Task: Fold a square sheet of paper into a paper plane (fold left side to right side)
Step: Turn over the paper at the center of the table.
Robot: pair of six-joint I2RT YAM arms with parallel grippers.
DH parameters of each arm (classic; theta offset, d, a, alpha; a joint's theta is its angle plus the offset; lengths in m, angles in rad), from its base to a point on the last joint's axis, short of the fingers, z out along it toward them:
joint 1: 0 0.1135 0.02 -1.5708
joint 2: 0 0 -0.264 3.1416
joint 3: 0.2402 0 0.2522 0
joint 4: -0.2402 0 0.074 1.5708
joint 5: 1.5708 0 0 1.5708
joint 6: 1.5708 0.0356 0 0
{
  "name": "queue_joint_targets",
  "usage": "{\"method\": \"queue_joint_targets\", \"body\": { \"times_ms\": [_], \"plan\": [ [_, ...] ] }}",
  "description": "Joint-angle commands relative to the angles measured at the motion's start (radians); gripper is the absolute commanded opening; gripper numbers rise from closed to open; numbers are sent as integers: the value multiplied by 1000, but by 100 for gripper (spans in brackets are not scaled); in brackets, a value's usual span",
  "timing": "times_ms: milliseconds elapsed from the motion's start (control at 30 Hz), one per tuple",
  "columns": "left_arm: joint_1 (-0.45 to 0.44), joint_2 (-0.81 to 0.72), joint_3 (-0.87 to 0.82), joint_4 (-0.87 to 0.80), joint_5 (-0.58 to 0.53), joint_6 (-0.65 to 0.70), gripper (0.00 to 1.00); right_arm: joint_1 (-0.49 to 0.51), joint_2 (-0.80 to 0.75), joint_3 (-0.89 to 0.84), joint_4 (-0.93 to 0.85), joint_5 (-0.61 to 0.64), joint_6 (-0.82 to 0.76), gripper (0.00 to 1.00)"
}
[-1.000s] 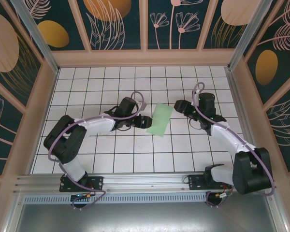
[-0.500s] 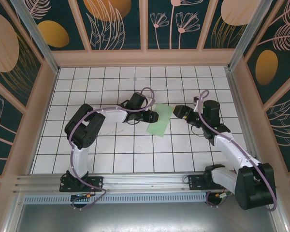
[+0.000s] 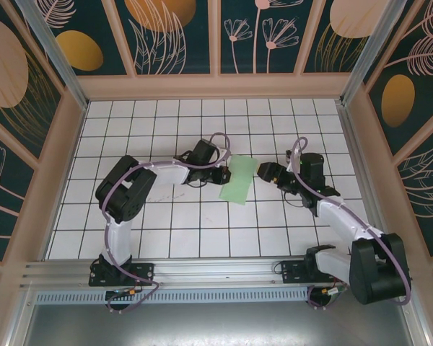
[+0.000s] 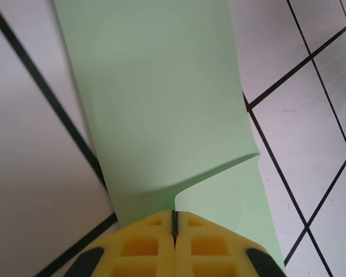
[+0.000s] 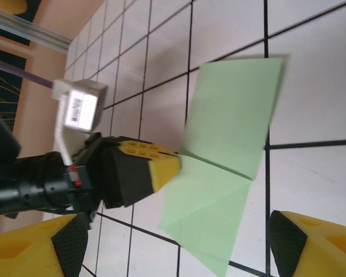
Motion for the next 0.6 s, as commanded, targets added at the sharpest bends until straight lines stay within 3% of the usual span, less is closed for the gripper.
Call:
{"method": "queue_joint_targets", "body": {
  "times_ms": [0, 567],
  "plan": [
    [2, -84, -38, 34, -38, 0, 5, 24, 50, -3, 61, -33, 14, 83],
    [4, -186, -112, 73, -73, -28, 4, 147, 358, 53, 321, -63, 158, 63]
  ]
}}
